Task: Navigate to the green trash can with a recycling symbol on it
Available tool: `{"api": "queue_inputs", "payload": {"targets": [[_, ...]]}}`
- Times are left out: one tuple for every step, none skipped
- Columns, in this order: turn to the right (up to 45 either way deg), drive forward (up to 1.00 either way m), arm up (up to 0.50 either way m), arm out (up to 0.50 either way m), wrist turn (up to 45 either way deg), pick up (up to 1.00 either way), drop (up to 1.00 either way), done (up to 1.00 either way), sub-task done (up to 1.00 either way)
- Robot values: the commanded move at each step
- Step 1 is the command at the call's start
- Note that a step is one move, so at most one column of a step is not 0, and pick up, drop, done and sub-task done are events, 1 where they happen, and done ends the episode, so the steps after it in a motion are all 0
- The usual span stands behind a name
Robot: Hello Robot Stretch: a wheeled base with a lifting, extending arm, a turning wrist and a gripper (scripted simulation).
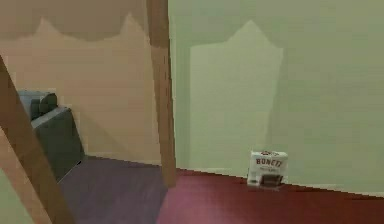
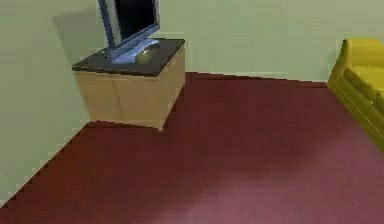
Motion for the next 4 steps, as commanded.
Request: {"api": "queue_inputs", "payload": {"targets": [[0.0,0.7,0.0,0.0,0.0,0.0,0.0,0.0,0.0],[-45.0,0.0,0.0,0.0,0.0,0.0,0.0,0.0,0.0],[-27.0,0.0,0.0,0.0,0.0,0.0,0.0,0.0,0.0],[0.0,0.4,0.0,0.0,0.0,0.0,0.0,0.0,0.0]]}}
